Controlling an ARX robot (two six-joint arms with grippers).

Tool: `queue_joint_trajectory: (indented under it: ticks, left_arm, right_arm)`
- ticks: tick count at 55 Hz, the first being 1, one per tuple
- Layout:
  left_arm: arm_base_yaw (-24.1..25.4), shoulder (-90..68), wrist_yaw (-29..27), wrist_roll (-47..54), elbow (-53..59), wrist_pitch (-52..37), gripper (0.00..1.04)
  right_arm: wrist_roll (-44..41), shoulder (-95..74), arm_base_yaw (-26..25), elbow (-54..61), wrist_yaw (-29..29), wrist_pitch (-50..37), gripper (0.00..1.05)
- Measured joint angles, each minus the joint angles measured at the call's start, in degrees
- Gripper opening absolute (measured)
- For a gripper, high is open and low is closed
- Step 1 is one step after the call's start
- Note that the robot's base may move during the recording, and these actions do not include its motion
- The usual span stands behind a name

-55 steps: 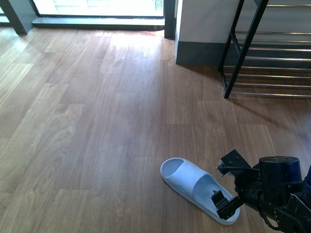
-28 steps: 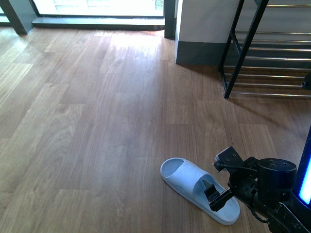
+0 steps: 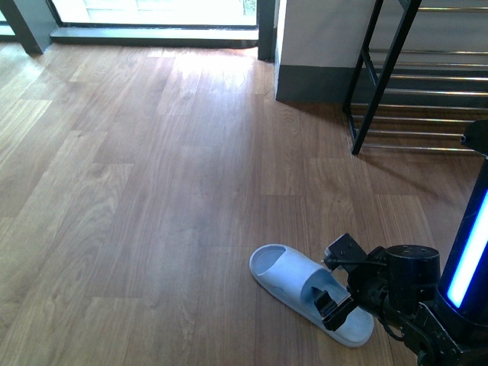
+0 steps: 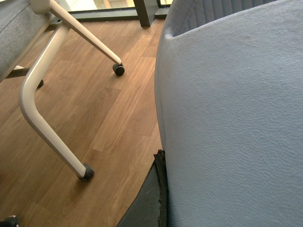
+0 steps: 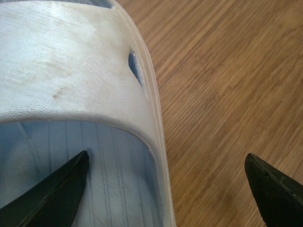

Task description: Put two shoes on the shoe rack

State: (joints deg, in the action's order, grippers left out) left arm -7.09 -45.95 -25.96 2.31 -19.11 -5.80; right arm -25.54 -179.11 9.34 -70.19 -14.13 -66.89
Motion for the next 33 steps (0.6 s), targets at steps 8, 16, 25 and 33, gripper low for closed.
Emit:
queue_joint_trajectory:
  ticks: [8, 16, 25, 33]
  left_arm:
    - [-0.02, 0.00, 0.00, 0.00, 0.00, 0.00, 0.02]
    - [0.00, 0.00, 0.00, 0.00, 0.00, 0.00, 0.02]
    - [0.00, 0.00, 0.02, 0.00, 0.00, 0.00, 0.02]
    - [0.00, 0.00, 0.00, 0.00, 0.00, 0.00, 0.02]
  right_arm:
    - [0.52, 0.00, 1.40, -1.42, -0.50, -0.28, 0.96]
    - [2.03, 0.00, 2.12, -1.95, -1.46, 0.20, 0.95]
    - [2.58, -0.04, 2.38, -3.54, -0.83, 0.63, 0.66]
    - [3.06, -0.07, 2.64, -4.15, -0.74, 1.14, 0.45]
